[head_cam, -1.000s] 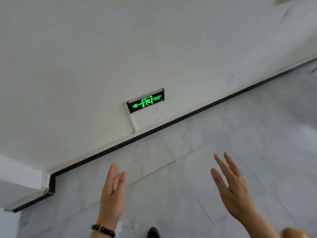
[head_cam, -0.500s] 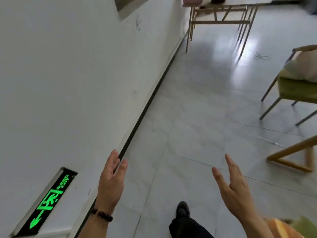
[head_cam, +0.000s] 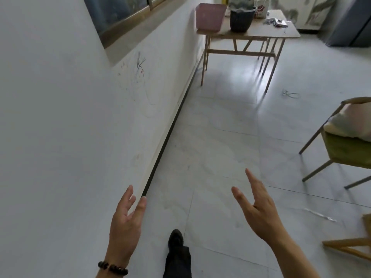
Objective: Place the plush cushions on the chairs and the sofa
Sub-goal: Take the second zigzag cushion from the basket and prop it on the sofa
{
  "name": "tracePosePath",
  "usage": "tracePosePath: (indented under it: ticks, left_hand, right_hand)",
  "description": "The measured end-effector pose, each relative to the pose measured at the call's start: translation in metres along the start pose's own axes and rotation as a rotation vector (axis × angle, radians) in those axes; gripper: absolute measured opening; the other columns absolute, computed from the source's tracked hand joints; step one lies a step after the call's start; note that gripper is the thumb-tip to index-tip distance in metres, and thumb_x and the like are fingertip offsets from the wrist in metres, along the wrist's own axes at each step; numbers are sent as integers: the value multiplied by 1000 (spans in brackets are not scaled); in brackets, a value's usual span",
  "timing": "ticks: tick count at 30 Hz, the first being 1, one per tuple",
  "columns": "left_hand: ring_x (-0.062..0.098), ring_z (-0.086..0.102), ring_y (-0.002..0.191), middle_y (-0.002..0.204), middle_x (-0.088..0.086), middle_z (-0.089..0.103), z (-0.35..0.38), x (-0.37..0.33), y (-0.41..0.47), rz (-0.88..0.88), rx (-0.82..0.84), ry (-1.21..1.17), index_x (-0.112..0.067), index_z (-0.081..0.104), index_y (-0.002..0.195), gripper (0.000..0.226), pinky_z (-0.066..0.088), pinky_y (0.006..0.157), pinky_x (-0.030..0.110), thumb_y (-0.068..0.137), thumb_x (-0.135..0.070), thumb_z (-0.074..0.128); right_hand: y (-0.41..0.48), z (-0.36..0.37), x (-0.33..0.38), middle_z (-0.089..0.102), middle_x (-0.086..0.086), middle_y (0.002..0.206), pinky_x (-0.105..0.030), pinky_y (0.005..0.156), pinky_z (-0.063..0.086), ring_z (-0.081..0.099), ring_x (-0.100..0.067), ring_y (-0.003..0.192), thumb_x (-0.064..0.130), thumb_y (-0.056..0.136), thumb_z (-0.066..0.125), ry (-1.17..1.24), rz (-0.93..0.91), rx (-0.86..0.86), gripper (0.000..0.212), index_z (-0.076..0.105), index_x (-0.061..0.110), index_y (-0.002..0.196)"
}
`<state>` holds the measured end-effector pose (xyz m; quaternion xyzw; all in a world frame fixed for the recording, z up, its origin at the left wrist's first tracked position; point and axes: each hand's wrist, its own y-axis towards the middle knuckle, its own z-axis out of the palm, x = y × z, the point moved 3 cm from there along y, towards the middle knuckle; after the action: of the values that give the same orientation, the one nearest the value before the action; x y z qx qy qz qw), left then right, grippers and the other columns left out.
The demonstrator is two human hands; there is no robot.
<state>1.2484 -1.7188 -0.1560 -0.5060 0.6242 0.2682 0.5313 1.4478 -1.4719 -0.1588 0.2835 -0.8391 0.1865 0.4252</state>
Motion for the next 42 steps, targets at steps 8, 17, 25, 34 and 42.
tracePosePath:
  ticks: [8, 17, 25, 34, 42]
  left_hand:
    - [9, 48, 135, 143, -10, 52, 110, -134, 256, 124, 253, 35, -32, 44, 148, 53, 37, 88, 11, 98, -31, 60]
    - [12, 53, 130, 142, -5, 55, 298, -189, 488, 73, 385, 51, -24, 44, 149, 54, 42, 114, 44, 97, -25, 61]
    - [13, 56, 127, 137, -4, 58, 430, -324, 691, 102, 347, 24, -21, 42, 150, 55, 45, 111, 46, 98, -23, 59]
    - [14, 58, 124, 132, 0, 60, 582, -369, 929, 24, 242, -111, -15, 45, 147, 51, 50, 104, 43, 99, -15, 59]
    - [15, 57, 124, 136, 1, 59, 739, -518, 1163, 116, 353, -66, -15, 45, 148, 52, 49, 106, 44, 98, -19, 60]
  right_hand:
    - [197, -33, 26, 28, 13, 163, -39, 124, 24, 24, -6, 151, 60, 96, 51, 30, 88, -252, 70, 29, 34, 156]
    - [449, -39, -40, 34, 8, 161, -42, 119, 34, 36, -17, 148, 60, 89, 54, 211, 283, -362, 73, 34, 33, 155]
    - [759, -117, -9, 41, 6, 157, -36, 111, 42, 47, -9, 132, 61, 81, 57, 302, 236, -256, 83, 30, 37, 156]
    - [1065, -132, -25, 48, 1, 153, -20, 96, 39, 49, -8, 132, 37, 96, 60, 244, 207, -224, 65, 36, 28, 155]
    - [1323, -212, 10, 44, -5, 156, -31, 96, 42, 47, -7, 121, 46, 95, 55, 168, 218, -332, 66, 32, 35, 156]
